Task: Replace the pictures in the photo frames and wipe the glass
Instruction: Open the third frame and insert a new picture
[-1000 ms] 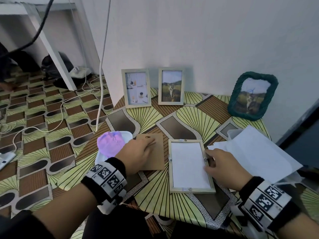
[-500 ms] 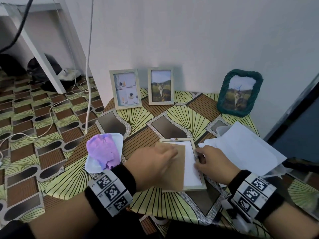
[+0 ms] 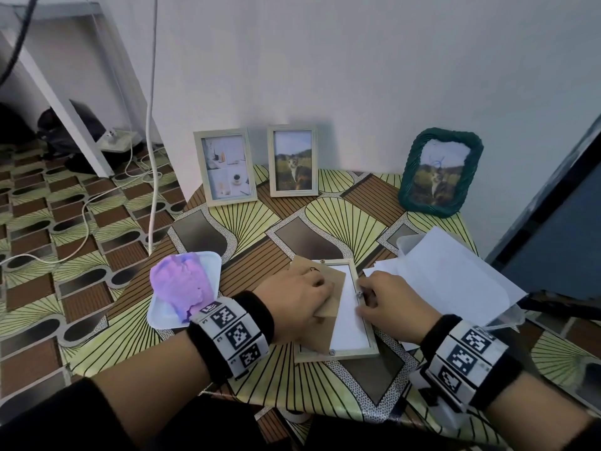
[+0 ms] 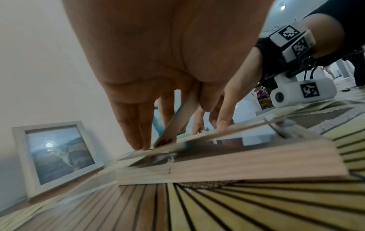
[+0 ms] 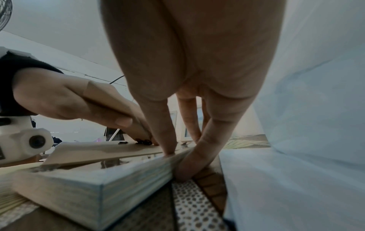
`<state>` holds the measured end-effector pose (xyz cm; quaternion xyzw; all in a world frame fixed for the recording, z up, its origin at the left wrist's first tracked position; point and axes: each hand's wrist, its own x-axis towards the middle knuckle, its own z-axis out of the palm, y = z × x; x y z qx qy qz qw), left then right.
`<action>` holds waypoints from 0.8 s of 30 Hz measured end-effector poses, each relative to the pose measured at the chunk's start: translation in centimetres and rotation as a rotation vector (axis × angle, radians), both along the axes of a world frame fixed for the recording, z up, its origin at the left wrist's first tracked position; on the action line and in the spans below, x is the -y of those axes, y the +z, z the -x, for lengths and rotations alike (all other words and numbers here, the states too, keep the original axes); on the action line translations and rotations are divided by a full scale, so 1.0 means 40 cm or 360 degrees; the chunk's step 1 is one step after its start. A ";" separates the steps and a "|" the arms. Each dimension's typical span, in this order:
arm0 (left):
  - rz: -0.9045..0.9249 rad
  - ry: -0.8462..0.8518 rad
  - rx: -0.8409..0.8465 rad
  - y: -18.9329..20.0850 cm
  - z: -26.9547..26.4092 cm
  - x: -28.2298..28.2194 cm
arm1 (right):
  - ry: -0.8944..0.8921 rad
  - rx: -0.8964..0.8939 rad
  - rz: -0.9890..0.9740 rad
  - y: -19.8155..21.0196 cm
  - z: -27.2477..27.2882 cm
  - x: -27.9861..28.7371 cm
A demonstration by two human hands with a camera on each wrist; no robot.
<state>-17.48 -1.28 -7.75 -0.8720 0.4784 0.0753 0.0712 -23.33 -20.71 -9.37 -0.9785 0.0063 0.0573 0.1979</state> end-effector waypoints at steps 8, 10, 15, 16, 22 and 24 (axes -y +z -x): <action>0.0030 0.0122 0.0080 0.023 0.024 0.038 | 0.0015 0.0045 -0.0018 -0.008 -0.002 0.008; 0.0023 0.0123 0.0065 0.029 0.020 0.038 | 0.0019 0.0044 -0.0037 -0.007 0.000 0.010; 0.0093 0.0184 0.0028 0.046 -0.010 0.023 | 0.0030 0.0051 -0.0067 -0.003 0.003 0.012; 0.0143 0.0208 0.0005 0.048 -0.013 0.020 | 0.0029 0.0050 -0.0064 -0.002 0.003 0.012; 0.0170 0.0183 0.0051 0.048 -0.014 0.021 | 0.0028 0.0052 -0.0043 -0.004 0.001 0.013; 0.0054 0.0158 0.0077 0.037 0.002 0.030 | 0.0022 0.0047 -0.0061 -0.005 0.001 0.013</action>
